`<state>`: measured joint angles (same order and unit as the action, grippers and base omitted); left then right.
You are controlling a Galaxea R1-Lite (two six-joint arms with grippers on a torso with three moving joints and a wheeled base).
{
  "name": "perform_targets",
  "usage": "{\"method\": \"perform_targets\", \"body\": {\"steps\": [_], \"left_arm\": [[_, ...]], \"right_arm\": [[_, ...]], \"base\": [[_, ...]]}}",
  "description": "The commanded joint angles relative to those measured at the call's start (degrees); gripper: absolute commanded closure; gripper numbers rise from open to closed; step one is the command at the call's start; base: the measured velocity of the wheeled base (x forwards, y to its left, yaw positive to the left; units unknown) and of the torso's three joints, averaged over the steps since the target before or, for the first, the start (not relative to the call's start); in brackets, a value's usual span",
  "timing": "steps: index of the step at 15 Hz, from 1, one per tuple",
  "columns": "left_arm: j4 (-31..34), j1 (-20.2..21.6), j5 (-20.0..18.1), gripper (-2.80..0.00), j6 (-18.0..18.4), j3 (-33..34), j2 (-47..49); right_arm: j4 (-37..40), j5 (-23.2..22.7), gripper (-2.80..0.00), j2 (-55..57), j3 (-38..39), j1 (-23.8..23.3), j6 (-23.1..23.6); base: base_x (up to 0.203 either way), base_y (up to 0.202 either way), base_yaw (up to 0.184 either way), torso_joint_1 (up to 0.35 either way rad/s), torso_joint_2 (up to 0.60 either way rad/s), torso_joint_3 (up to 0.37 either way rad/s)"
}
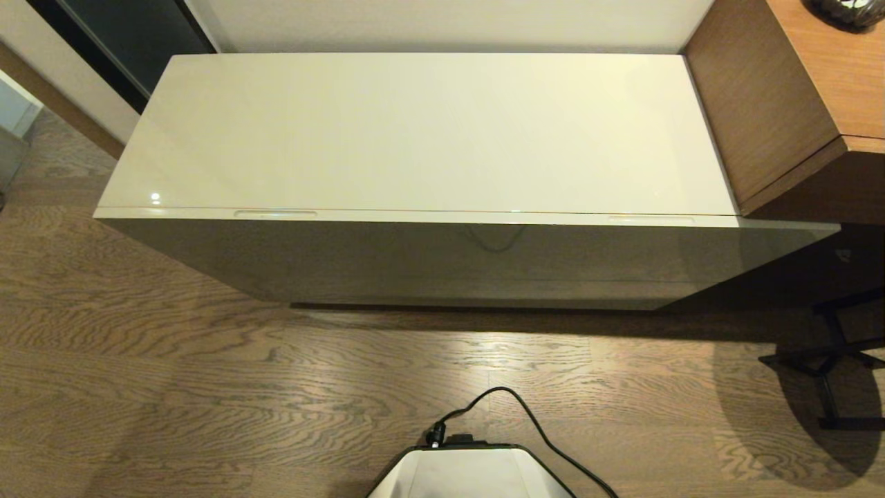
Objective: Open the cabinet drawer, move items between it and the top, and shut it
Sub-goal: Open the drawer
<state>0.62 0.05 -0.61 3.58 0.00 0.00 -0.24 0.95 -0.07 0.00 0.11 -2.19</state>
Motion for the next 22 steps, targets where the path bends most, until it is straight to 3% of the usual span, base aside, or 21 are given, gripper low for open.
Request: {"method": "perform_targets", "body": {"steps": [1, 5, 11, 13, 15, 18, 20, 22], "left_arm": [[-0.1, 0.0, 0.0, 0.00, -0.1, 0.0, 0.0], [0.0, 0.0, -0.2, 0.00, 0.6, 0.0, 0.0], [2.3, 0.0, -0.6, 0.00, 4.9, -1.5, 0.1], [3.9, 0.0, -0.8, 0.00, 5.0, -7.1, 2.1], [5.8, 0.0, -0.9, 0.00, 3.0, -14.3, 10.4], [4.8, 0.0, -3.1, 0.00, -3.4, -26.6, 31.8], [-1.1, -0.3, -4.1, 0.00, -7.2, -32.9, 48.3], [-11.3, -1.2, -3.5, 0.00, -9.5, -37.2, 63.5]], "right_arm": [[0.0, 0.0, 0.00, -0.8, 0.1, 0.0, 0.0], [0.0, 0.0, 0.00, -0.8, 0.1, 0.1, 0.0], [0.0, 0.0, 0.00, -0.8, 0.1, 0.0, 0.0], [0.0, 0.0, 0.00, -0.8, 0.1, 0.0, 0.0], [0.0, 0.0, 0.00, -0.8, 0.1, 0.0, 0.0], [0.0, 0.0, 0.00, -0.8, 0.1, 0.1, 0.0], [0.0, 0.0, 0.00, -0.8, 0.1, 0.0, 0.0], [0.0, 0.0, 0.00, -0.8, 0.1, 0.0, 0.0]], "base": [[0.000, 0.000, 0.000, 0.000, 0.00, 0.000], [0.000, 0.000, 0.000, 0.000, 0.00, 0.000], [0.000, 0.000, 0.000, 0.000, 0.00, 0.000], [0.000, 0.000, 0.000, 0.000, 0.00, 0.000], [0.000, 0.000, 0.000, 0.000, 0.00, 0.000], [0.000, 0.000, 0.000, 0.000, 0.00, 0.000], [0.000, 0.000, 0.000, 0.000, 0.00, 0.000], [0.000, 0.000, 0.000, 0.000, 0.00, 0.000]]}}
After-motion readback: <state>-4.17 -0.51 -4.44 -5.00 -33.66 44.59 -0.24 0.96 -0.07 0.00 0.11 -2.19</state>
